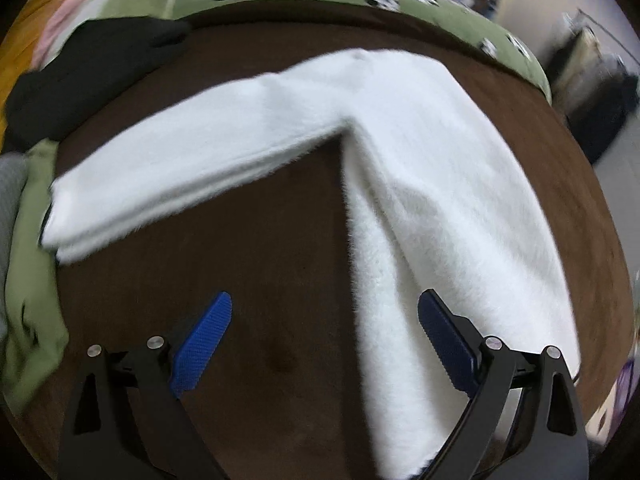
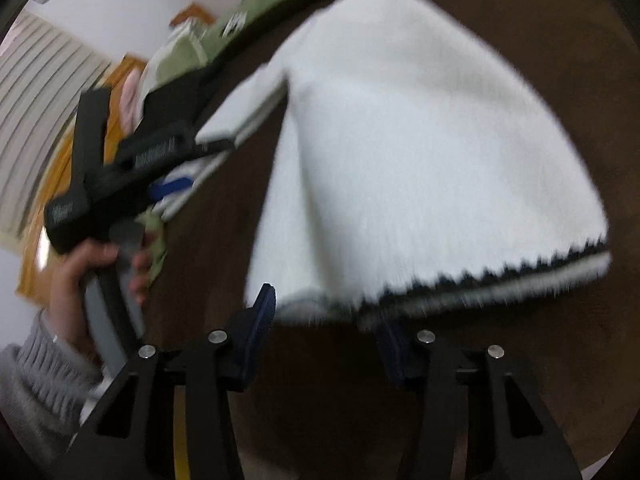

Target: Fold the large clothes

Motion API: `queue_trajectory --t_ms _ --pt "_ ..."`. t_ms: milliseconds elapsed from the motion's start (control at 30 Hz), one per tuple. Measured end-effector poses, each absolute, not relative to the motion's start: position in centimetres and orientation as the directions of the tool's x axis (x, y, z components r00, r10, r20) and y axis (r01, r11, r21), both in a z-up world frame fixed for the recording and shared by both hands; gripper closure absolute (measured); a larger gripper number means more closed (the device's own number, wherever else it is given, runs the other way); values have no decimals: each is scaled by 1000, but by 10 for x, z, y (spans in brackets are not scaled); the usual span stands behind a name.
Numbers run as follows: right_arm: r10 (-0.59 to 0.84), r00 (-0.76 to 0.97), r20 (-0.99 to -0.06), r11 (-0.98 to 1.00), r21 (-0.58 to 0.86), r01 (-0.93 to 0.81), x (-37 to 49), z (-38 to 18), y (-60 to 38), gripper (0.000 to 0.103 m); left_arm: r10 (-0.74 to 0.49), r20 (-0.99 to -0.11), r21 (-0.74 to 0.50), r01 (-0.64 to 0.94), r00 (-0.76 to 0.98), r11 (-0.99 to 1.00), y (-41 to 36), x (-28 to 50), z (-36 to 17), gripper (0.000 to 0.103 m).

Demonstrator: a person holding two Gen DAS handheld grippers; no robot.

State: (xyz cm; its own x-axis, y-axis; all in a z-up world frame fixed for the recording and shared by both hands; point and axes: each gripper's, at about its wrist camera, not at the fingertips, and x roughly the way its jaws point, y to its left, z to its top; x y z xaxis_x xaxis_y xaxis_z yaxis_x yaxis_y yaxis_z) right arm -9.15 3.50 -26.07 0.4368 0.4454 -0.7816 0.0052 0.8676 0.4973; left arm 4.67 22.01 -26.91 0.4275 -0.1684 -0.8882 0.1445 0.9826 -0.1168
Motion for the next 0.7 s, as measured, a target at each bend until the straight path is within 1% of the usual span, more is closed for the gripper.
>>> queue_trajectory --t_ms 100,167,200,233,267,367,467,600,700 --pt "367 503 -783 894 447 43 -80 -257 29 54 -183 -892 -113 187 413 976 226 51 -272 11" --pt "355 489 -797 899 435 56 -68 -268 33 55 -185 -894 -112 197 408 974 231 53 -273 10" --pt "351 480 -804 902 428 58 -64 -273 35 60 -185 -895 -112 198 406 974 234 54 -275 10" --pt "361 465 -809 899 434 58 -60 -282 37 84 -188 -896 -115 198 403 973 236 55 -276 10" --pt "372 448 -813 893 445 65 -57 -287 38 96 -190 -896 -117 199 401 973 236 56 -279 10" --pt "436 458 -775 848 524 79 -56 -284 32 97 -180 -897 -102 205 405 973 241 60 -284 10" --pt "516 483 -707 778 623 81 -62 -260 29 97 -166 -897 -93 191 410 977 249 67 -283 10" --pt "585 510 -630 719 694 33 -59 -225 42 97 -157 -885 -86 178 439 980 260 72 -268 9" --pt "621 513 -593 685 728 12 -58 -216 57 97 -143 -877 -68 176 459 982 268 74 -259 7"
